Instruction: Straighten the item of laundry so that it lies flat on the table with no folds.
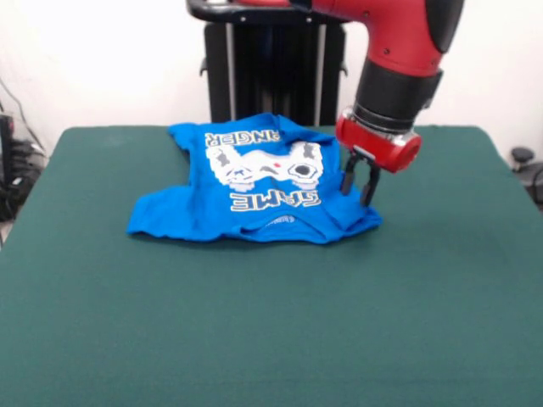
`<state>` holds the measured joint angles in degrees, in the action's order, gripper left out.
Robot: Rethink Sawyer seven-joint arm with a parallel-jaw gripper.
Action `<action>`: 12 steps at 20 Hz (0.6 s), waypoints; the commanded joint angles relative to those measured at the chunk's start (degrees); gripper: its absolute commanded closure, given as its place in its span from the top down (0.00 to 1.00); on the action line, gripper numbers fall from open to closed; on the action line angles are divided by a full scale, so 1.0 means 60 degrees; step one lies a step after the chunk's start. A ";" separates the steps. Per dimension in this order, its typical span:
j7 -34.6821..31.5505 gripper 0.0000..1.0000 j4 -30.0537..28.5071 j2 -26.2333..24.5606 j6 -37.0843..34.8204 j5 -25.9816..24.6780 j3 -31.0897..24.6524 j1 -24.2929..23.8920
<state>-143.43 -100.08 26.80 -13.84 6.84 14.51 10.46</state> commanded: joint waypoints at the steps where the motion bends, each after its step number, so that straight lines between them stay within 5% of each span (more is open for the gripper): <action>1: -0.1462 0.00 0.0254 -0.0488 -0.0330 0.0579 -0.0417 0.0089; 10: -0.1556 0.00 0.0435 -0.0889 0.0093 0.0586 -0.0166 0.0152; 11: -0.1562 1.00 0.0485 -0.0948 0.0144 0.0550 -0.0037 0.0215; 12: -0.1596 1.00 0.0502 -0.0978 0.0130 0.0570 0.0011 0.0239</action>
<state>-143.43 -99.80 26.76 -13.84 7.08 14.74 10.34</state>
